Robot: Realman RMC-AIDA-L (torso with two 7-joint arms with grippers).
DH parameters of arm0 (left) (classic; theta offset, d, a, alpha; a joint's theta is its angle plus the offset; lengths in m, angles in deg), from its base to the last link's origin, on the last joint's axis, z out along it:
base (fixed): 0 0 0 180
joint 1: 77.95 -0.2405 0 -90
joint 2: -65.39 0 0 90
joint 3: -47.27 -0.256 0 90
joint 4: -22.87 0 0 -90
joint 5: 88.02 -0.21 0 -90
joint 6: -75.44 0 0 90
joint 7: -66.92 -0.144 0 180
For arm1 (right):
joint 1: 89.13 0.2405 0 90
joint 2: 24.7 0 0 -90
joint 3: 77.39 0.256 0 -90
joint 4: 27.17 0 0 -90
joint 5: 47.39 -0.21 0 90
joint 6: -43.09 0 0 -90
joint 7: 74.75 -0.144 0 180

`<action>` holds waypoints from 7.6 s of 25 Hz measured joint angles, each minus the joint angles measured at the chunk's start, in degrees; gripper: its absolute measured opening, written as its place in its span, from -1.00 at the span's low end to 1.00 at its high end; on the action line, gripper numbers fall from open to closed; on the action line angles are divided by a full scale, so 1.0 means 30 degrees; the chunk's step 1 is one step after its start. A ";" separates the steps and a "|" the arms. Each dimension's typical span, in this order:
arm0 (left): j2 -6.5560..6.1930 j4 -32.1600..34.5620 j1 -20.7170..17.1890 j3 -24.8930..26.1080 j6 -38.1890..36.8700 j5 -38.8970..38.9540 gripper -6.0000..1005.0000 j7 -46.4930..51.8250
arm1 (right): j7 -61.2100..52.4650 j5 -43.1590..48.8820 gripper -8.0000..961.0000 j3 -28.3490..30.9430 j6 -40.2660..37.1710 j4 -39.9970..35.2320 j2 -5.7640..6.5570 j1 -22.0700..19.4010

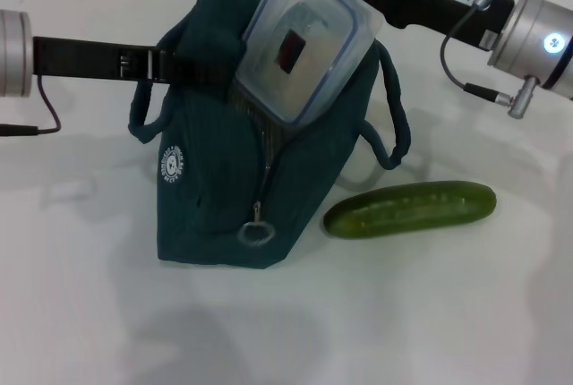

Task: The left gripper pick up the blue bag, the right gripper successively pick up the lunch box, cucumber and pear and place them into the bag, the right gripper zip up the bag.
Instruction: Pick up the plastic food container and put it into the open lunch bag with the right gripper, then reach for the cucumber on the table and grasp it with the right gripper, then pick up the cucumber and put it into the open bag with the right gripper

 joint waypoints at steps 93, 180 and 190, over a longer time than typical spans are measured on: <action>0.0113 -0.1429 -0.0757 0.0402 0.0197 0.1362 -0.92 -0.1611 | 0.0134 2.4727 0.72 -0.9376 -0.1198 -1.4677 -0.0001 0.1269; 0.0003 -0.1430 -0.0630 0.0439 0.0191 0.2509 -0.92 -0.1548 | 1.2360 0.2553 0.20 -0.3351 -0.0528 -0.9994 0.0011 -0.2647; -0.0017 -0.1830 -0.0563 0.0440 0.0223 0.2493 -0.92 -0.1647 | 1.4974 -0.1614 0.20 -0.7211 -0.0432 -0.7654 -0.0001 -0.2631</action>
